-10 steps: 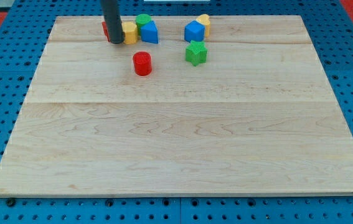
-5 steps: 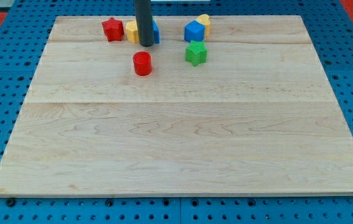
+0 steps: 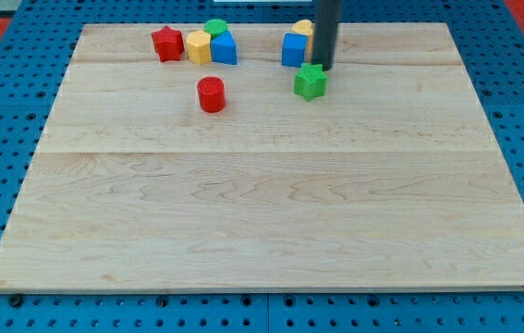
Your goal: Put the cube close to the right of the triangle
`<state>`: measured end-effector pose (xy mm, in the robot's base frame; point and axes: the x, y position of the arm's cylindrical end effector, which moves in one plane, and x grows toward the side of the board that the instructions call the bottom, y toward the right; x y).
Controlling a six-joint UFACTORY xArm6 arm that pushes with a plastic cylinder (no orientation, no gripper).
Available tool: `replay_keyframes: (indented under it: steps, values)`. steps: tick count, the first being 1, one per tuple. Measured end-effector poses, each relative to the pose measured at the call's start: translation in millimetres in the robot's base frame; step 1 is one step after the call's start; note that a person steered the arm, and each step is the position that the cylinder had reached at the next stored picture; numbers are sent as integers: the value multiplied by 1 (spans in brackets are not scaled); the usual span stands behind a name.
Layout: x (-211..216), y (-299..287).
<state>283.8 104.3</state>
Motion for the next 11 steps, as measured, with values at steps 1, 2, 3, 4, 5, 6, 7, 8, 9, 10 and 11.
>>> replay_keyframes:
  steps: [1,2,3,4,5,6,7,8,9,10,11]
  values:
    - [-20,7]
    - [-41,-23]
    - [-40,-67]
    - [-39,-61]
    - [-11,-32]
    - [4,-69]
    - [-2,-87]
    - [-10,-103]
    - [-11,-119]
    - [-5,-118]
    - [19,-108]
